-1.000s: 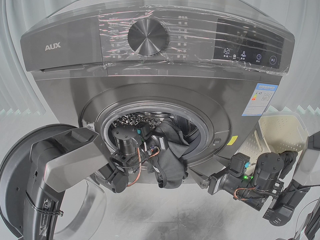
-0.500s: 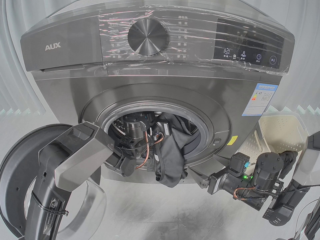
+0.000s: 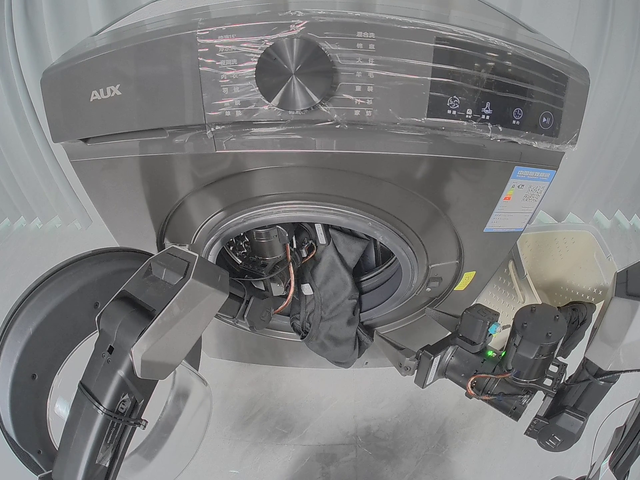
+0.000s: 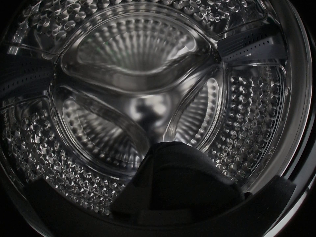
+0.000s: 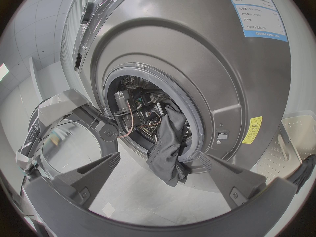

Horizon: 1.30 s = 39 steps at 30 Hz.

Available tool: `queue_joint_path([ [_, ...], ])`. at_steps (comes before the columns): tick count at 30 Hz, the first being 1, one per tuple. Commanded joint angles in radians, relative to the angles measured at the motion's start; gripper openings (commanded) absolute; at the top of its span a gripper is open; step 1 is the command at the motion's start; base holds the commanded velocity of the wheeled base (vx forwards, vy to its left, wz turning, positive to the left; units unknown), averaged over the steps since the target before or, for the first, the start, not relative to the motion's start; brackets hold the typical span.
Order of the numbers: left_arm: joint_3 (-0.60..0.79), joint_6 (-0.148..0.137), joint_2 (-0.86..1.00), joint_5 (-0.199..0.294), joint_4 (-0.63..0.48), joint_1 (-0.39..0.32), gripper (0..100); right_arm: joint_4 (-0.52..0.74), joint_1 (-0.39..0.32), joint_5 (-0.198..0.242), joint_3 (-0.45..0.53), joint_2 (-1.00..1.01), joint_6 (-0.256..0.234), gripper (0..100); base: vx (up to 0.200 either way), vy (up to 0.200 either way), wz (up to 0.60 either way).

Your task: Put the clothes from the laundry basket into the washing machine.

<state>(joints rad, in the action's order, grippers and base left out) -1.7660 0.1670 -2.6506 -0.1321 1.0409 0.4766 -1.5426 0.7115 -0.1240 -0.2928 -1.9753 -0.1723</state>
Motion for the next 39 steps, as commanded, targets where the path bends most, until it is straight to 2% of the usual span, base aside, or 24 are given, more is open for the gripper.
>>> queue_joint_path([
  [1,0.017,0.006,-0.006,-0.003,0.001,-0.004,100,-0.001,0.0,0.0,0.001,-0.002,-0.001,100,0.0,0.0,0.0],
  [7,0.237,0.008,0.115,0.016,-0.058,0.03,100,-0.001,-0.001,0.001,0.0,-0.002,0.001,100,0.0,0.0,0.0],
  [8,0.237,0.008,0.115,0.016,-0.058,0.03,100,-0.001,-0.001,0.001,0.0,-0.002,0.001,100,0.0,0.0,0.0],
  [9,0.303,0.008,0.159,0.04,-0.079,0.042,100,-0.001,-0.001,0.001,0.0,-0.002,0.001,100,0.0,0.0,0.0],
  [18,0.539,-0.006,0.302,0.154,-0.177,0.096,100,-0.001,-0.001,0.001,0.0,0.001,0.001,100,0.0,0.0,0.0],
  [25,0.566,-0.05,0.285,0.164,-0.197,0.102,100,-0.001,0.0,0.001,0.0,-0.002,-0.001,100,0.0,0.0,0.0],
  [32,0.537,-0.063,0.204,0.154,-0.176,0.093,100,-0.001,0.0,0.001,0.0,-0.004,-0.001,100,0.0,0.0,0.0],
  [33,0.511,-0.077,0.192,0.149,-0.17,0.086,0,-0.001,0.002,0.001,0.0,-0.004,-0.001,100,0.0,0.0,0.0],
  [34,0.507,-0.077,0.189,0.149,-0.168,0.086,0,-0.001,0.002,0.001,0.0,-0.004,-0.001,100,0.0,0.0,0.0],
  [37,0.341,-0.075,0.127,0.054,-0.151,0.051,0,-0.001,0.0,0.001,0.0,-0.002,-0.001,100,0.0,0.0,0.0],
  [39,0.257,-0.069,0.104,0.017,-0.151,0.03,0,-0.001,0.002,0.001,0.0,-0.004,-0.001,100,0.0,0.0,0.0],
])
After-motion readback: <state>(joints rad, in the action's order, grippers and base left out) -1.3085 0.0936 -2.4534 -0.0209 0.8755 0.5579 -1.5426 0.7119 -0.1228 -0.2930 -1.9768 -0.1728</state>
